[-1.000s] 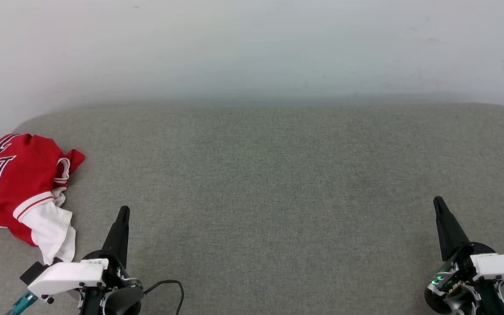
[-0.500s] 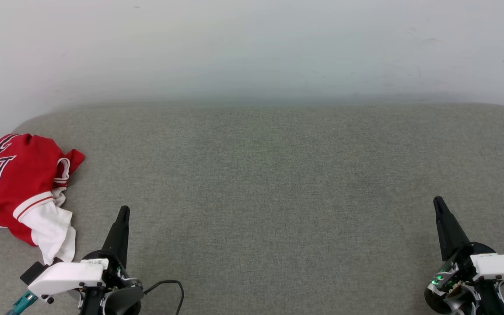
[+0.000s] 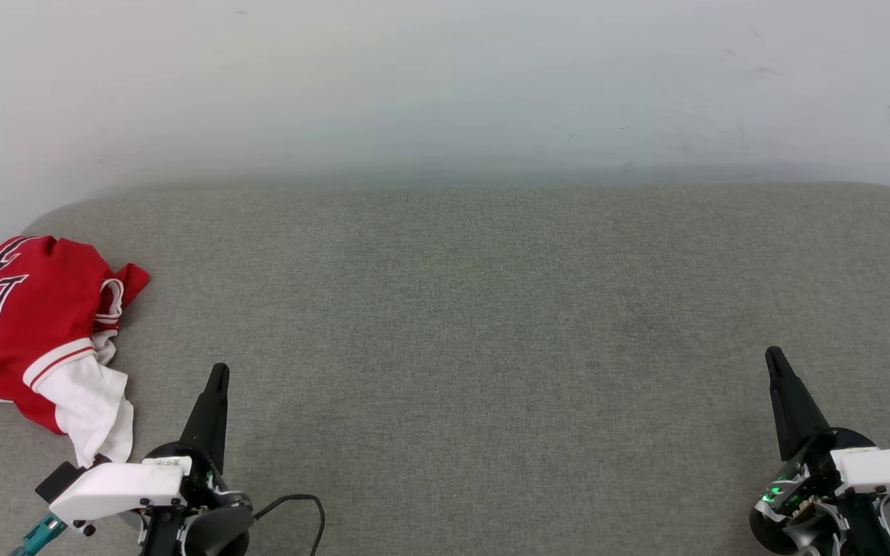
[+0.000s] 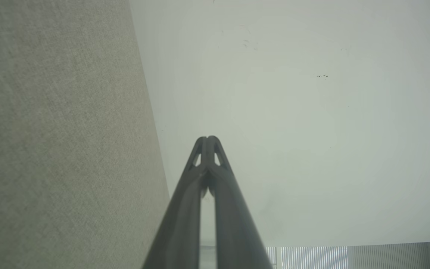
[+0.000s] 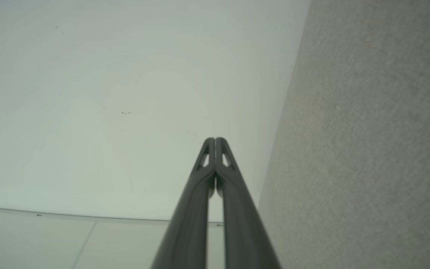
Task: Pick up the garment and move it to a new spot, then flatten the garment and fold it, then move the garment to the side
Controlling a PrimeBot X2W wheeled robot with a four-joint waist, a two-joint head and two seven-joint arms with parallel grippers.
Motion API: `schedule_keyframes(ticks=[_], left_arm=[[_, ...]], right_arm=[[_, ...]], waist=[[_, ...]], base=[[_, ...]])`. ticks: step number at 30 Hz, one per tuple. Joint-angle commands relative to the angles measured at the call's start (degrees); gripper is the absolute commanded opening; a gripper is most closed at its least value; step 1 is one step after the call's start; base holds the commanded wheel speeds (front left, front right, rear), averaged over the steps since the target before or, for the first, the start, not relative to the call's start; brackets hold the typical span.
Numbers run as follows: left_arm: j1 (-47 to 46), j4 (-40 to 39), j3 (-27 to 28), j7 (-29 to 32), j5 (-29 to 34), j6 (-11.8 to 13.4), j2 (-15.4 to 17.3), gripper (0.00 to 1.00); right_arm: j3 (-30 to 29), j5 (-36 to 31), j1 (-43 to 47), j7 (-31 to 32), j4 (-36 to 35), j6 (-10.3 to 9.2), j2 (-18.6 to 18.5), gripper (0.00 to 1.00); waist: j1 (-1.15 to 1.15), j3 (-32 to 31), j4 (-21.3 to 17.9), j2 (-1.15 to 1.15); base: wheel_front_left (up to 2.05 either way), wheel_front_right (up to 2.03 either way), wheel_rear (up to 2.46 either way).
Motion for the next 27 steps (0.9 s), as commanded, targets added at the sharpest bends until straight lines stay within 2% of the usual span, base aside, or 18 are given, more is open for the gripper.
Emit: schedule_keyframes(ticks=[1,9,10,19,27], left_arm=[[-0.4,0.0,0.2,0.1,0.1,-0.2,-0.1,0.0],[-0.4,0.0,0.2,0.1,0.1,-0.2,-0.1,0.0],[0.0,0.0,0.0,0.0,0.0,0.0,0.0,1.0],[1.6,0.8,-0.7,-1.5,0.9,0.1,-0.1,1.0],[2.4,0.1,-0.6,-3.8,3.5,0.0,-0.1,1.0]], right_arm=[[0.0,-0.3,-0.6,0.0,0.1,-0.02,0.2,0.0],[0.0,-0.3,-0.6,0.0,0.1,-0.02,0.2,0.0],[0.0,0.0,0.0,0.0,0.0,0.0,0.0,1.0],[1.0,-1.0,1.4,-1.5,1.4,0.0,0.0,1.0],[1.6,-5.2,1.3,-3.8,2.3,0.0,0.0,1.0]], waist=[[0.0,0.0,0.0,0.0],[0.0,0.0,0.0,0.0],[0.0,0.0,0.0,0.0],[0.0,0.0,-0.1,0.0],[0.0,0.0,-0.1,0.0]], base=[[0.0,0.0,0.0],[0.0,0.0,0.0],[0.0,0.0,0.0],[0.0,0.0,0.0],[0.0,0.0,0.0]])
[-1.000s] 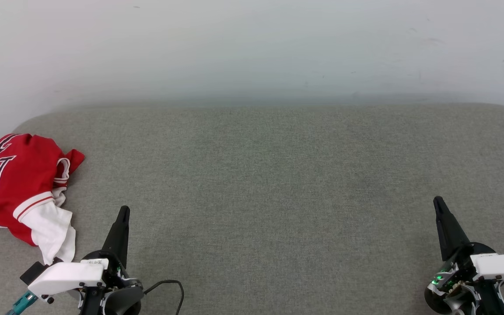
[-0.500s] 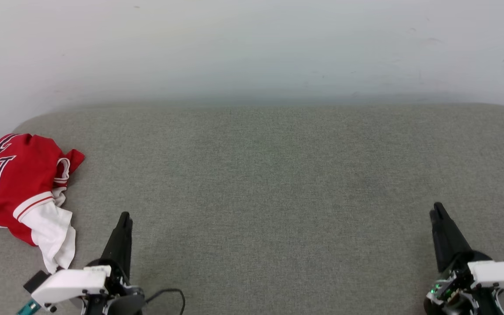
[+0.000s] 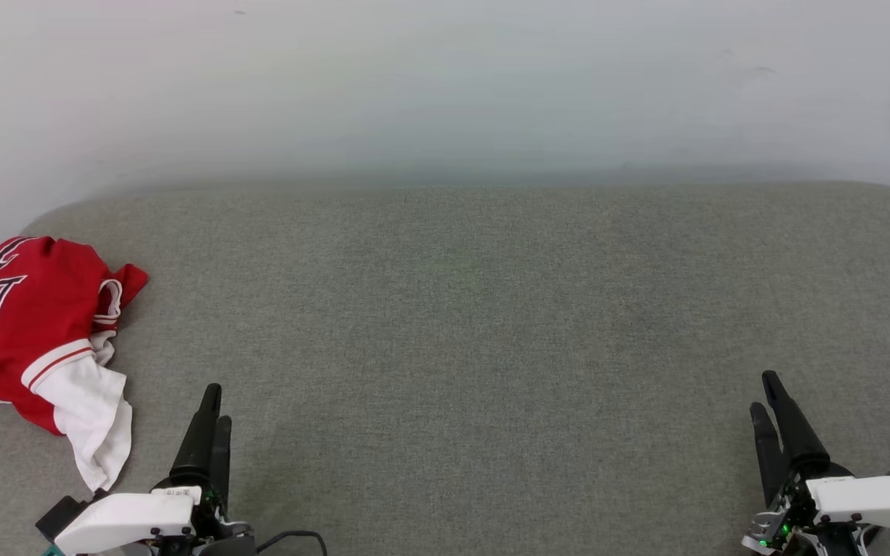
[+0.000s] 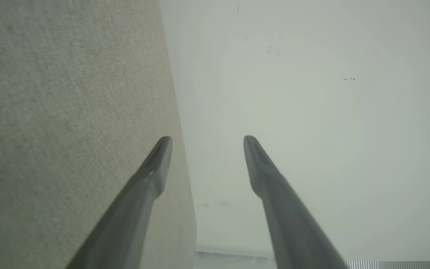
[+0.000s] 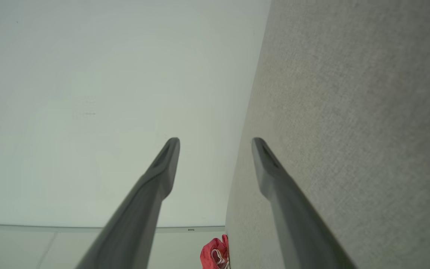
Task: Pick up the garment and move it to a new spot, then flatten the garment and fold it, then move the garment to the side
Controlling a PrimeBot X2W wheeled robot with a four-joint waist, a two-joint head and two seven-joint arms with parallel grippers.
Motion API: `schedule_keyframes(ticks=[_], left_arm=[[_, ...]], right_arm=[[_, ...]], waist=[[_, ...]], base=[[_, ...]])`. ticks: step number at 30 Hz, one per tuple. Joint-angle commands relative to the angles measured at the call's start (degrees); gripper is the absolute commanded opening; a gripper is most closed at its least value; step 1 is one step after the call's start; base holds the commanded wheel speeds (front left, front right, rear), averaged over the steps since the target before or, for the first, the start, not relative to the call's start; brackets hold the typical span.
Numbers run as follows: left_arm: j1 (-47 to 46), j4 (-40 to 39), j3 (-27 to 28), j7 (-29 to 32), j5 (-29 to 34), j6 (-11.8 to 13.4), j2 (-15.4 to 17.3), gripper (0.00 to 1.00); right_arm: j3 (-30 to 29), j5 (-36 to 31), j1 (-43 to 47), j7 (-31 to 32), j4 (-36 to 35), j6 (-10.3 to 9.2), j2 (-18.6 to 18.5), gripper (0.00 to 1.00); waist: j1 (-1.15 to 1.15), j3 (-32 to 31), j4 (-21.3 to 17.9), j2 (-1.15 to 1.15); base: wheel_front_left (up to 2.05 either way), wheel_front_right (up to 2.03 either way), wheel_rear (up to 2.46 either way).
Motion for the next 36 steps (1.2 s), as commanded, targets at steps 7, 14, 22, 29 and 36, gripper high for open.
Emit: schedule_keyframes(ticks=[7,14,22,29,36], left_arm=[[0.1,-1.1,1.3,-2.2,5.1,-0.1,0.1,1.0],[0.4,-3.3,3.3,-3.9,10.9,-0.1,0.1,1.0],[0.9,-6.1,4.4,-5.7,18.0,-0.1,0.1,1.0],[1.5,-11.1,3.5,-7.1,27.0,-0.1,0.1,1.0],[2.4,-15.6,1.4,-8.4,37.4,-0.1,0.2,1.0]], right_arm=[[-0.7,-6.2,-1.4,-2.2,-0.8,0.01,0.0,1.0],[-1.2,-15.6,-1.7,-3.8,-4.2,0.01,0.0,1.0],[-0.5,-29.2,-1.6,-5.6,-10.3,0.01,0.0,1.0],[0.8,-41.3,-1.6,-7.0,-14.4,0.01,0.0,1.0],[2.4,-51.7,-1.5,-8.4,-16.9,0.0,0.0,1.0]], waist=[[0.0,-0.1,0.0,0.0],[0.0,0.0,0.0,0.0],[0.0,0.1,0.0,0.0],[0.0,0.3,0.0,0.0],[0.0,0.6,0.0,0.0]], base=[[0.0,0.0,0.0],[0.0,0.0,0.0],[0.0,0.0,0.0],[0.0,0.0,0.0],[0.0,0.0,0.0]])
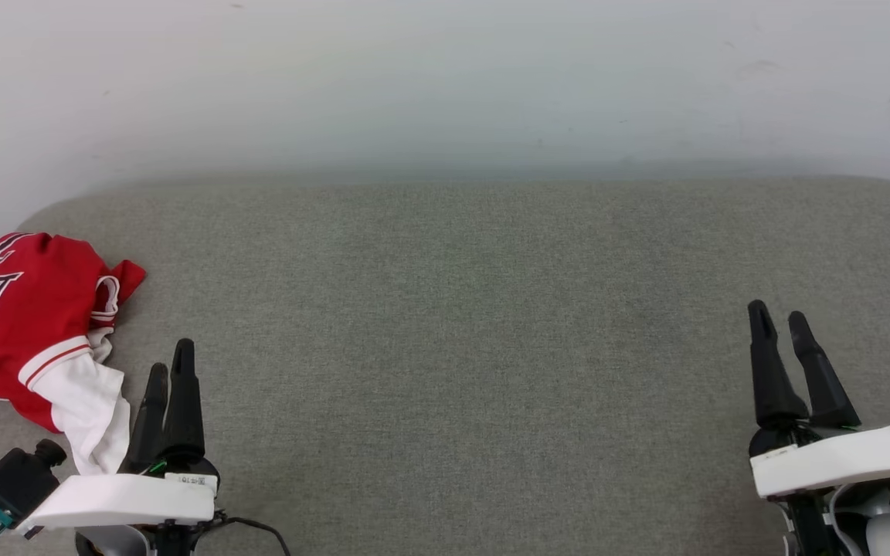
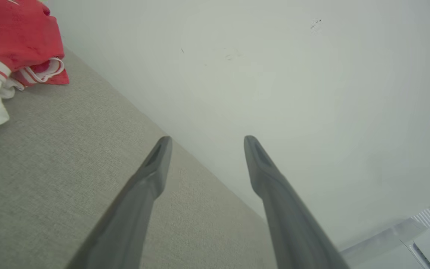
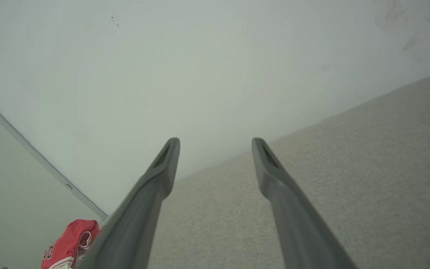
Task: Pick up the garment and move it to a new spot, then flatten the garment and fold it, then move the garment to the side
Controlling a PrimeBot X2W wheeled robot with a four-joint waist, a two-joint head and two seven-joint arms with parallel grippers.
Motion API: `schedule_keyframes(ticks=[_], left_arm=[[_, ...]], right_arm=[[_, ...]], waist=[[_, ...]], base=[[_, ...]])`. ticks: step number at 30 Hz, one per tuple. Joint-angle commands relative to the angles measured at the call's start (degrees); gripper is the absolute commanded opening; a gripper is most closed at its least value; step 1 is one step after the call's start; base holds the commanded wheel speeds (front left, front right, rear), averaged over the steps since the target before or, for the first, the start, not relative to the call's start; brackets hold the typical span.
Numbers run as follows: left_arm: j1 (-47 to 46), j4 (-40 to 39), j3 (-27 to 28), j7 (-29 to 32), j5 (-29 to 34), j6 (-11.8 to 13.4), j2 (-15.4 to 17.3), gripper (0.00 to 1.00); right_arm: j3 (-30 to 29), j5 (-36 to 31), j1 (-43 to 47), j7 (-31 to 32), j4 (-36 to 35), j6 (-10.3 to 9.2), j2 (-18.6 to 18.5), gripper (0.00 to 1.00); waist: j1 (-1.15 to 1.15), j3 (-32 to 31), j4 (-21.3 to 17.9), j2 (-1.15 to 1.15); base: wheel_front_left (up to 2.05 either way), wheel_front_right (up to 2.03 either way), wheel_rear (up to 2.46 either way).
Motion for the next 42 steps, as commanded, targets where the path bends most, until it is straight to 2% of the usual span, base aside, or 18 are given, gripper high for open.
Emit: schedule_keyframes(ticks=[1,14,20,31,38,42], left_arm=[[0.0,-1.7,-0.2,-0.6,2.9,-0.1,0.2,1.0],[1.1,-5.7,-6.4,-2.8,21.6,2.1,0.2,1.0],[1.4,-5.8,-10.5,-4.1,29.0,4.7,1.8,1.0],[0.8,-6.2,-17.8,-5.6,35.8,11.3,5.5,1.0],[0.8,-4.6,-21.6,-6.6,38.8,14.0,7.3,1.0],[0.6,-4.1,-22.4,-6.9,39.4,14.8,7.5,1.0]], right_arm=[[0.7,-3.3,-1.3,-0.7,-1.5,-0.01,0.0,1.0],[1.6,-17.1,-0.9,-2.9,-3.4,-0.01,0.0,1.0],[2.3,-24.1,-0.2,-4.1,-3.5,-0.01,0.0,1.0],[2.6,-31.2,0.6,-5.7,-2.6,-0.01,0.0,1.0],[3.5,-34.1,1.0,-6.6,-1.8,-0.01,0.0,1.0],[3.8,-35.4,1.0,-7.1,-1.8,-0.01,0.0,1.0]], waist=[[0.0,0.1,0.0,0.0],[0.0,0.4,-0.1,0.0],[0.0,0.6,-0.3,0.0],[0.0,1.1,-0.4,0.0],[0.0,1.2,-0.5,0.0],[0.0,1.2,-0.5,0.0]], base=[[0.0,0.0,0.0],[0.0,0.0,0.0],[0.0,0.0,0.0],[0.0,0.0,0.0],[0.0,0.0,0.0],[0.0,0.0,0.0]])
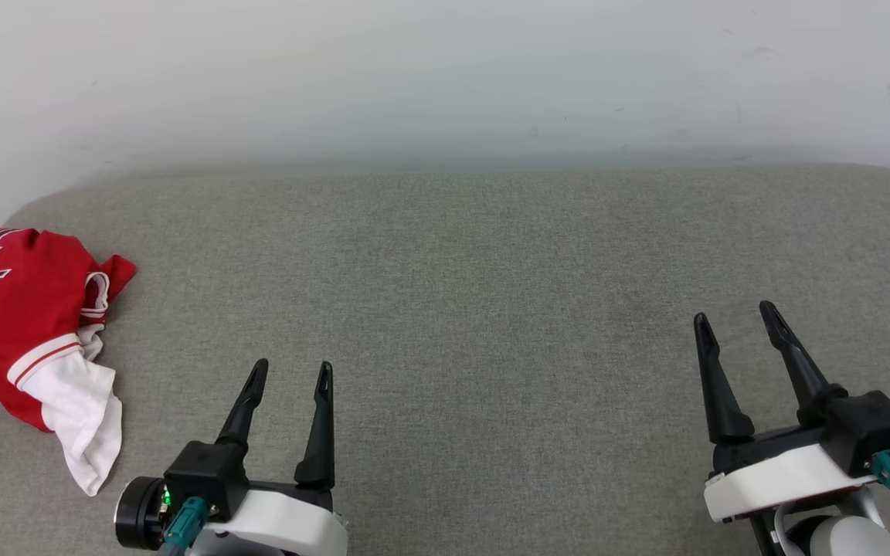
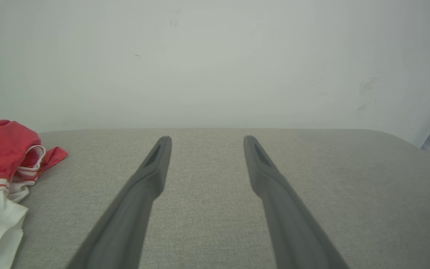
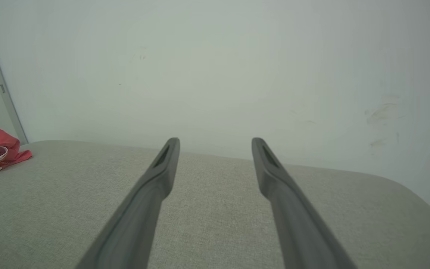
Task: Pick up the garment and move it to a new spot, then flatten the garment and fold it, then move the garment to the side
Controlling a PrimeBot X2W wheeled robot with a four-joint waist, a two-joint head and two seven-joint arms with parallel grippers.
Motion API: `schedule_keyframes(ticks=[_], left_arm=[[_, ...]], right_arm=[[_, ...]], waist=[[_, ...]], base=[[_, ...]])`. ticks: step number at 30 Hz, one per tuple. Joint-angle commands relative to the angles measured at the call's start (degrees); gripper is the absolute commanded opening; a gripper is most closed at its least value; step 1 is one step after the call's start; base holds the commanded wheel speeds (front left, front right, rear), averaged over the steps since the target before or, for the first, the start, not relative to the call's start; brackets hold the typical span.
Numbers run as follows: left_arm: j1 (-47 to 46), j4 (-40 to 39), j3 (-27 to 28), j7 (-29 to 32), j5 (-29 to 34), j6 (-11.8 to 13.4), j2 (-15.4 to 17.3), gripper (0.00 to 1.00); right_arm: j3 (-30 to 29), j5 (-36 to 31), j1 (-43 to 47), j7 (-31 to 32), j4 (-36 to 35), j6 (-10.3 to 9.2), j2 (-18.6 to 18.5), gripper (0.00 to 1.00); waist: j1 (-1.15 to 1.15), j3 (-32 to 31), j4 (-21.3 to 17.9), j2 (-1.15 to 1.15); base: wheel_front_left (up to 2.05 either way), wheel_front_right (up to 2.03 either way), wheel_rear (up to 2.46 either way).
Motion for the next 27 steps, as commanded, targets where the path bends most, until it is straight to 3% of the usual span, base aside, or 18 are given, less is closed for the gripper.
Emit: schedule_keyframes(ticks=[1,6,16,27], left_arm=[[-0.9,-0.4,-0.3,-0.5,1.0,0.3,0.1,1.0],[0.0,-1.9,2.1,-1.2,-0.3,-1.1,-1.6,1.0],[2.5,0.6,7.8,-2.3,3.1,-6.9,-5.2,1.0],[3.5,1.9,9.5,-3.4,9.6,-9.8,-6.7,1.0]], right_arm=[[0.3,-1.1,0.4,-0.6,-0.4,-0.01,0.0,1.0],[-0.2,0.4,0.6,-1.2,-0.6,-0.02,0.1,1.0],[-1.4,6.7,1.7,-2.3,2.5,-0.02,0.1,1.0],[-2.7,2.5,0.7,-3.6,6.6,-0.03,0.1,1.0]], waist=[[0.0,0.0,0.0,0.0],[0.0,0.1,0.0,0.0],[0.0,-0.3,0.0,0.0],[0.0,-0.2,-0.2,0.0]], base=[[0.0,0.0,0.0],[0.0,0.0,0.0],[0.0,0.0,0.0],[0.0,0.0,0.0]])
